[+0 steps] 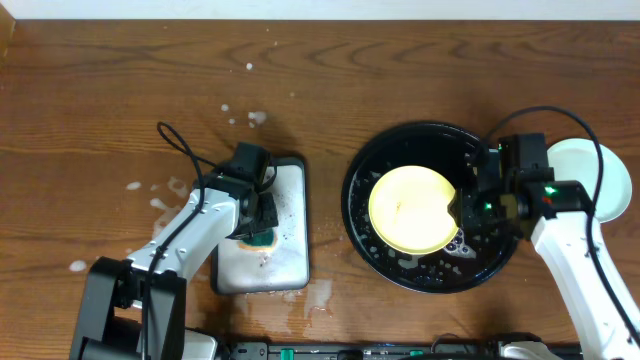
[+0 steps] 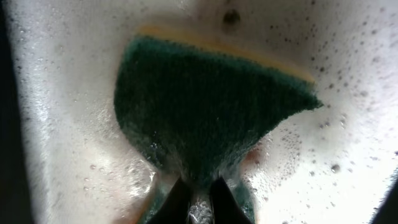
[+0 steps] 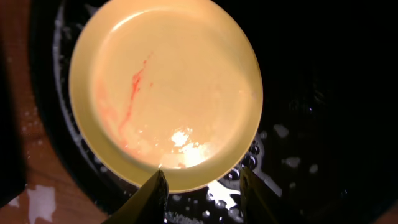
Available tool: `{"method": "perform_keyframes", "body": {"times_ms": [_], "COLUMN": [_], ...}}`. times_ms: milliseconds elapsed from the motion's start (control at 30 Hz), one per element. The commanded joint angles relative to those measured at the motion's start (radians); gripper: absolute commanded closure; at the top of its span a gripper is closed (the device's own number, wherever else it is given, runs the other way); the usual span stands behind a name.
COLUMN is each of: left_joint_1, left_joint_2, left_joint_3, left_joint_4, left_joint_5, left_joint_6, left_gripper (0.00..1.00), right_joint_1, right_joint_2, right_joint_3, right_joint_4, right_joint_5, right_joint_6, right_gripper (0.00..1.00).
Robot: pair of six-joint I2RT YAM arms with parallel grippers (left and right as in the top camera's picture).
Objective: Clean dirty plates on tray and stack at the side
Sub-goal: 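Scrub the yellow plate with the sponge held in the left gripper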
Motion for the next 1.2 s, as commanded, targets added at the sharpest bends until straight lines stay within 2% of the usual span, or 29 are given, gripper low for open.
{"method": "perform_keyframes", "body": {"times_ms": [0, 200, 333, 500, 700, 833, 900, 1000, 1167], "left_joint_1": [-0.003, -0.040, -0.123, -0.260, -0.391, -0.447, -0.468, -0.497, -0.533], "left_joint_2": [0.014, -0.008, -0.013, -0.005, 0.051, 0.143, 0.197, 0.282, 0.408], "left_joint_3": [0.062, 0.317, 0.450, 0.470, 0.469, 0.469, 0.469, 0.469, 0.469], "left_joint_4": [-0.082, -0.320, -0.346, -0.169, 0.031, 0.129, 0.168, 0.260, 0.371], "left_joint_5": [0.001, 0.005, 0.092, 0.206, 0.212, 0.213, 0.236, 0.316, 0.345], "left_joint_6": [0.039, 0.069, 0.071, 0.008, -0.067, -0.130, -0.160, -0.175, -0.233], "left_gripper": [0.92, 0.93, 0.93, 0.93, 0.93, 0.93, 0.93, 0.93, 0.93], "right_joint_1": [0.008, -0.029, -0.084, -0.098, -0.096, -0.096, -0.096, -0.095, -0.095], "right_joint_2": [0.066, 0.132, 0.163, 0.244, 0.363, 0.424, 0.436, 0.439, 0.439], "right_joint_3": [0.006, 0.006, 0.006, 0.006, 0.006, 0.006, 0.006, 0.006, 0.006], "right_joint_4": [0.030, 0.086, 0.120, 0.126, 0.175, 0.205, 0.217, 0.222, 0.212], "right_joint_5": [0.012, 0.012, -0.014, -0.048, -0.056, -0.055, -0.055, -0.055, -0.055], "right_joint_6": [0.016, 0.016, 0.015, -0.015, -0.003, -0.003, -0.003, -0.003, -0.003], "right_gripper": [0.64, 0.68, 0.70, 0.68, 0.72, 0.81, 0.99, 0.99, 0.99]}}
